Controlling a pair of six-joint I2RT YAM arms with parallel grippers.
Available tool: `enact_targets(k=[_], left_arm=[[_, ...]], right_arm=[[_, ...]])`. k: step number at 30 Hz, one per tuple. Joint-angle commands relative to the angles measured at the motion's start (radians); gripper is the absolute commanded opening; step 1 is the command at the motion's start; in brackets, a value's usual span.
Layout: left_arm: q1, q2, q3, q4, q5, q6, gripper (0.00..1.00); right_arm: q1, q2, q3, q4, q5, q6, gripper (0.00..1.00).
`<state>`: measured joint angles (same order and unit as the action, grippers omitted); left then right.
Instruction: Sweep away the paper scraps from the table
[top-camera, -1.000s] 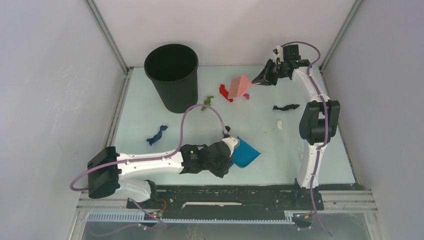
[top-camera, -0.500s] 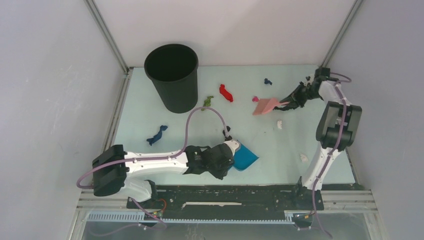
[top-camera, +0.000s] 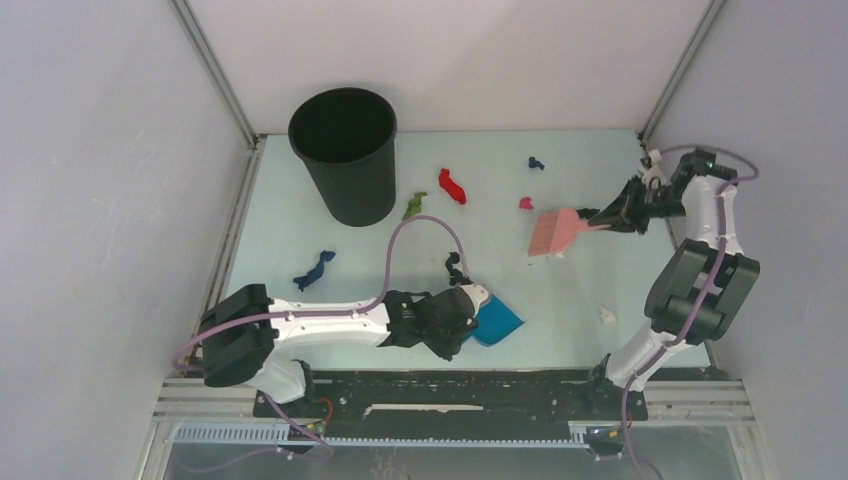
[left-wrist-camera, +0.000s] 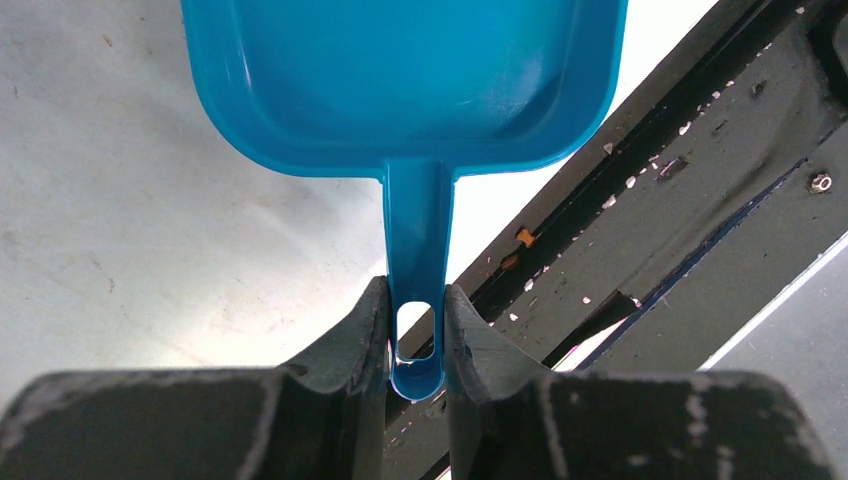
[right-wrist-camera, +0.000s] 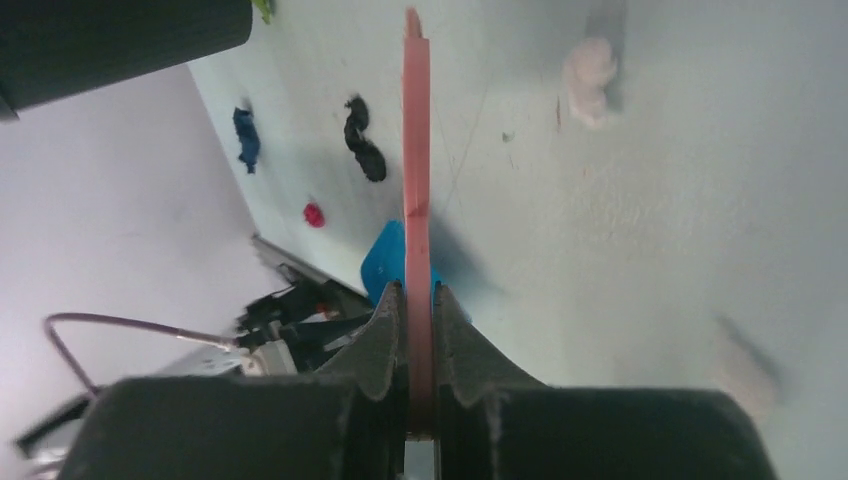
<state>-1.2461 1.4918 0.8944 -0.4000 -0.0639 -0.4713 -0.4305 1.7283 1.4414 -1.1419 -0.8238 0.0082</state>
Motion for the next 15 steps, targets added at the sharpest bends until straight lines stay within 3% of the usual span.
enact_targets(k=[1, 4, 8, 14, 15], left_arm=[[-0.005, 0.001, 0.051, 0.035, 0.015, 0.027, 0.00], [-0.006, -0.008, 0.050, 0.030, 0.013, 0.019, 0.00], [-0.010, -0.019, 0.040, 0.031, 0.001, 0.004, 0.00], [-0.024, -0.018, 0.029, 0.042, -0.016, -0.015, 0.00], [-0.037, -0.017, 0.032, 0.046, -0.019, -0.023, 0.00]], right_arm=[[0.058, -0.052, 0.220, 0.001, 0.042, -0.229, 0.00], [0.133, -0.076, 0.293, 0.187, 0.290, -0.314, 0.00], [0.315, -0.089, 0.294, 0.443, 0.646, -0.565, 0.00], [0.513, -0.020, 0.202, 0.902, 0.940, -0.935, 0.00], [0.547, 0.066, 0.184, 1.039, 0.999, -1.054, 0.00]])
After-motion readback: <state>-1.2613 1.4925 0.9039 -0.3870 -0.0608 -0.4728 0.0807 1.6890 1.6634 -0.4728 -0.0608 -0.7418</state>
